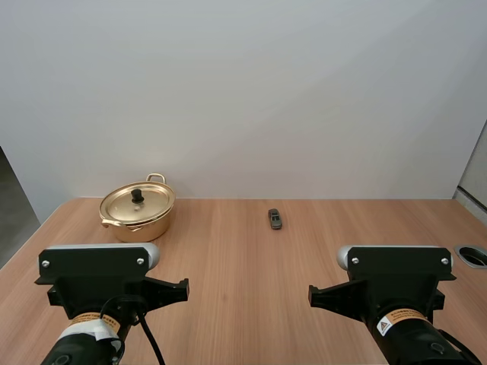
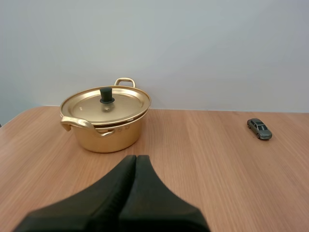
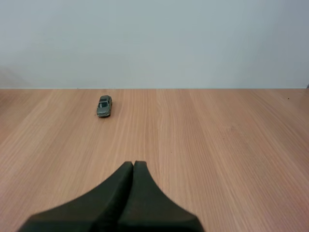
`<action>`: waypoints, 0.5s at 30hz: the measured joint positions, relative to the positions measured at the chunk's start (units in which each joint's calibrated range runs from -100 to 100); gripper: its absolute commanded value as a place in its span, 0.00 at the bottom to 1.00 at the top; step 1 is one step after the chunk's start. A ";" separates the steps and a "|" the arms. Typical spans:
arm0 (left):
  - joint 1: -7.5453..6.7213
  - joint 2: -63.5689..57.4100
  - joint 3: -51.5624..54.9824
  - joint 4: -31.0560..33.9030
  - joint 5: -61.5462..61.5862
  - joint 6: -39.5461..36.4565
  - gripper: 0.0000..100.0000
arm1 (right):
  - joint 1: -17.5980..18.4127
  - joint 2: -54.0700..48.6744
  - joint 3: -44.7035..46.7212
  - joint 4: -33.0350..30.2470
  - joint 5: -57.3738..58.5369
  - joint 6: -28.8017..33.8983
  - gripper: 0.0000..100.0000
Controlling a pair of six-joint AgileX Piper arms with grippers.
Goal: Open the pot, put the car inside, and close it
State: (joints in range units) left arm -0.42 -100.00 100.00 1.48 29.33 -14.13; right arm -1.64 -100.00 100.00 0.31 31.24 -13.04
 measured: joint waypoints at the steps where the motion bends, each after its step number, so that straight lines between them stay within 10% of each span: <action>1: 0.00 0.00 0.00 0.00 0.00 0.00 0.00 | 0.00 0.00 0.00 0.00 0.00 0.00 0.00; 15: 0.00 0.00 0.00 0.00 0.00 0.00 0.00 | 0.00 0.00 0.00 0.00 0.00 0.00 0.00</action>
State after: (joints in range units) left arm -0.42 -100.00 100.00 1.48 29.33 -14.13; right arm -1.64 -100.00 100.00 0.31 31.24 -13.04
